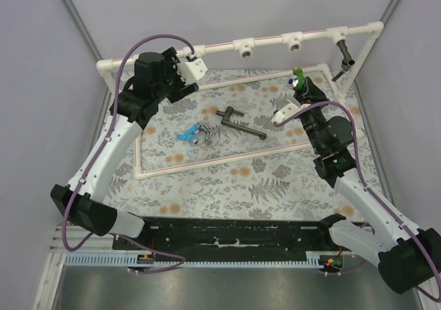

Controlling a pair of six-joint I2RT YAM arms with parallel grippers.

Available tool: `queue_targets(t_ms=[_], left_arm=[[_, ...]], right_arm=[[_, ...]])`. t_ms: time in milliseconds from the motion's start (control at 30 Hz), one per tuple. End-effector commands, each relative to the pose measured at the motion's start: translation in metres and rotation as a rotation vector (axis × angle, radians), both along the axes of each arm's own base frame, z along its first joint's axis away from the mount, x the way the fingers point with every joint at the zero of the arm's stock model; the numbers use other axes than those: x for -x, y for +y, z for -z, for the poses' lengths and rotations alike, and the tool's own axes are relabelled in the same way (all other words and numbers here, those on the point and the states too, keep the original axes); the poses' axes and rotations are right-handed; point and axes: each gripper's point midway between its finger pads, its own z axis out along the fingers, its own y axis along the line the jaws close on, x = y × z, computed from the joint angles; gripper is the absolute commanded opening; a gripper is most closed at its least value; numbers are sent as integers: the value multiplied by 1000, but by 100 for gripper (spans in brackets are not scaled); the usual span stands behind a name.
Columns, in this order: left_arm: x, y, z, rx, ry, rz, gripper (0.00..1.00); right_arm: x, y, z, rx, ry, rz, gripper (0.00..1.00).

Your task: Install the water faucets

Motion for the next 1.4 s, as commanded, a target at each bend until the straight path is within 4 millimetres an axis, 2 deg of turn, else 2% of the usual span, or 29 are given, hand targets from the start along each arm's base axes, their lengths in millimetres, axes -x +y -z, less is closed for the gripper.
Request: queue_targets(t_ms=[0, 200, 300, 333, 500, 600, 667, 800, 867, 1000, 1100, 1300, 1367], left_arm=[[11, 1, -91, 43, -324, 46, 90], [21, 3, -102, 35, -370, 67, 92], [2, 3, -88, -29, -342, 47, 92], [-5, 1, -78, -54, -310, 53, 92], [-28, -11, -53, -84, -241, 80, 91], [-40, -14, -44, -93, -229, 79, 89], [-47, -16, -45, -93, -245, 79, 76], [-40, -14, -55, -89, -262, 84, 17], [-27, -10, -57, -89, -250, 96, 2], [7, -4, -60, -54, -227, 139, 2], [23, -1, -55, -31, -203, 148, 2], [34, 6, -34, -29, -167, 140, 2], [36, 6, -32, -21, -172, 144, 2]], right_arm=[[11, -2, -31, 30, -101, 14, 0], [15, -3, -35, 51, -97, 22, 0], [12, -2, -35, 67, -99, 30, 0], [11, -3, -36, 72, -100, 35, 0], [3, 1, -34, 109, -100, 44, 0], [-1, 2, -34, 125, -104, 48, 0], [-3, 4, -33, 145, -102, 49, 0], [-4, 4, -29, 210, -96, 59, 0], [-3, 4, -26, 246, -96, 70, 0], [3, 5, -27, 274, -110, 74, 0], [9, 14, -32, 304, -135, 66, 0], [9, 21, -36, 327, -164, 82, 0], [6, 23, -37, 332, -168, 86, 0]])
